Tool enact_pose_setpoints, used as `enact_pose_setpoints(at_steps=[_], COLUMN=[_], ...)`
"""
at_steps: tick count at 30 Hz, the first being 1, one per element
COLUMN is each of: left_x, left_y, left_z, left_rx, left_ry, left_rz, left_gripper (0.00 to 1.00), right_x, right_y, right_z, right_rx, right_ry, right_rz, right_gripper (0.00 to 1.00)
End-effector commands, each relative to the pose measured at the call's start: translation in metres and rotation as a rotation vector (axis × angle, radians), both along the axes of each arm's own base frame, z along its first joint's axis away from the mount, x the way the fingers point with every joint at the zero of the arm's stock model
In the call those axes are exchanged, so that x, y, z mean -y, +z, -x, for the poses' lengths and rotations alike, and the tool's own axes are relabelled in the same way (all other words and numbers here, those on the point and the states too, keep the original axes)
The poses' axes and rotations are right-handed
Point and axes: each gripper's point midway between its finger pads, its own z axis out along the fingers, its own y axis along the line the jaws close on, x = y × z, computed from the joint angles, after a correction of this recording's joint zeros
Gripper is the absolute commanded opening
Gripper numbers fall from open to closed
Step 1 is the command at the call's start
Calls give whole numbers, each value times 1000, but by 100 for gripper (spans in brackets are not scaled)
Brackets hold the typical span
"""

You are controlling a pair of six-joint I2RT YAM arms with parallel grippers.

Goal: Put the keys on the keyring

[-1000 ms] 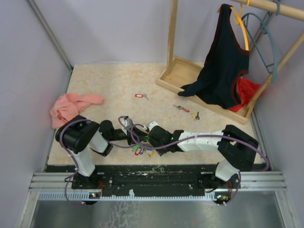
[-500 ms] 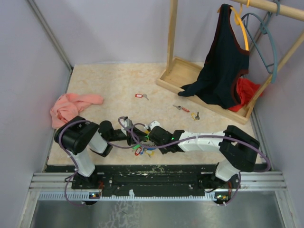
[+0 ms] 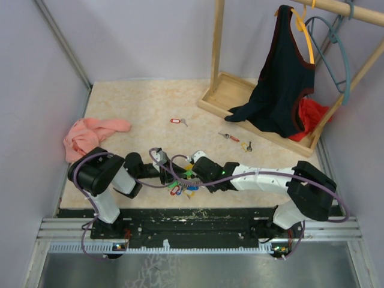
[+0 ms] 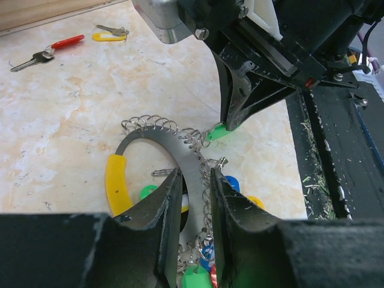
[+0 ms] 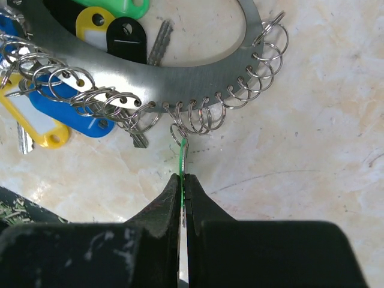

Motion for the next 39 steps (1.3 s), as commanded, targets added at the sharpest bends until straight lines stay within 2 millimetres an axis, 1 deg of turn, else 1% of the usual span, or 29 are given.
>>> enact_pose_setpoints(at_steps=[1, 5, 8, 13, 19, 22, 24, 27, 31, 39], left_x=[8, 15, 19, 25, 33, 36, 35, 35, 33, 33], left_y=[48, 49, 50, 53, 48, 47, 48, 52, 54, 53], left_z=[3, 2, 0, -2, -4, -4, -6, -7, -10, -10], left_rx=[263, 271, 282, 300, 325, 333, 343, 363, 389, 408], left_ry=[-63, -86, -96, -120, -147, -152, -146, -135, -103, -92], left_rz=[125, 130, 135, 144, 139, 141, 142, 147, 146, 144], left_gripper=[31, 31, 33, 34, 34, 34, 34, 35, 36, 35], right_x=[-1, -6, -6, -4, -5, -4, -6, -9, -16, -26], right_y=[27, 43, 53, 62, 81, 96, 106, 117, 129, 142], right_z=[-11, -16, -21, -27, -32, -39, -43, -45, -43, -45], right_rx=[74, 113, 153, 199, 261, 316, 355, 397, 432, 495], right_ry=[42, 96, 152, 254, 351, 369, 396, 456, 553, 668], right_rz=[-18, -27, -4, 59, 82, 89, 90, 93, 79, 90], right_gripper=[0, 0, 0, 0, 0, 0, 0, 0, 0, 0])
